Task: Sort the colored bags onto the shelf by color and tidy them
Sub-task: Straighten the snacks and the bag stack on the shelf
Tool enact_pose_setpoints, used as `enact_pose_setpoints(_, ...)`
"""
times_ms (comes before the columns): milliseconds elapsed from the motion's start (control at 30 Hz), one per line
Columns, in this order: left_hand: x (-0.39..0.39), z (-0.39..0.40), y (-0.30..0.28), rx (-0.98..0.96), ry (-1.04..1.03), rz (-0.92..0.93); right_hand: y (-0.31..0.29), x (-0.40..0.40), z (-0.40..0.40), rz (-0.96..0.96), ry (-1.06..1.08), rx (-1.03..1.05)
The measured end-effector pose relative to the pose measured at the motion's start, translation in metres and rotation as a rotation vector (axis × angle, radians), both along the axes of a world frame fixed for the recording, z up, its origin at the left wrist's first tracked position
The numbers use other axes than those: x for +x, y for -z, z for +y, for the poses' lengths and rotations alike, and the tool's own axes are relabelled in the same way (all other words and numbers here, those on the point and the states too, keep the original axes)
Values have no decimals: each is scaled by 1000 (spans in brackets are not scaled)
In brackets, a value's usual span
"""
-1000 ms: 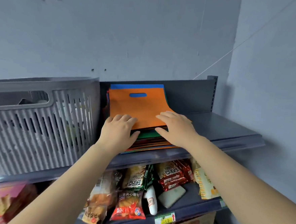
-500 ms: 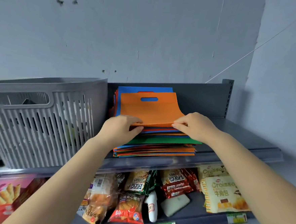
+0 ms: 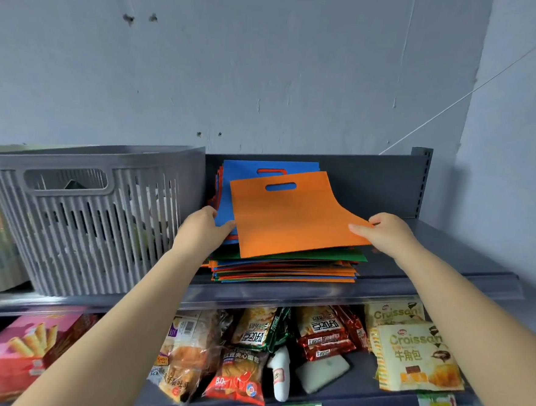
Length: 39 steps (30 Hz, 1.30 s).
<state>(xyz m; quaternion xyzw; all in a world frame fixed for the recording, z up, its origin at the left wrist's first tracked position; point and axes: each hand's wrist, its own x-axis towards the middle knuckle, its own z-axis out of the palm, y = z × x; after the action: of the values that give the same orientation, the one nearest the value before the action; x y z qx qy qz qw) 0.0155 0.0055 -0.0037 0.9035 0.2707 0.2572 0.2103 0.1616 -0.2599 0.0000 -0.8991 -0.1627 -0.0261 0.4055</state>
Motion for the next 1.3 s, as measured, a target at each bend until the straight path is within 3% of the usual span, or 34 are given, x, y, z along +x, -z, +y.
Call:
enact_pose_setpoints(167,3,0,-2,35,-69,31,-1,8,-3,354,40,319)
enact_pose_setpoints(433,4,3,-11,-41,-60,25,-13,7,-21,521,53,509)
enact_pose_setpoints(567,7,-2,-11,-74,-78,112,-15,-3,-18,509,49,499)
enact_pose_setpoints(733,5,2,-11,-82,-92,68,-13,-9,-12,441,41,586)
enact_pose_setpoints(1033,-3,-14,-27,226,-171,136,-12,-21,-11,421,56,662)
enact_pose_setpoints(1167,-6,-7,-22,246,-109,38,-10,-28,-19,442,18,733)
enact_pose_setpoints(1300,-9,9,-16,14,60,-325,-1,-35,-24,451,16,742)
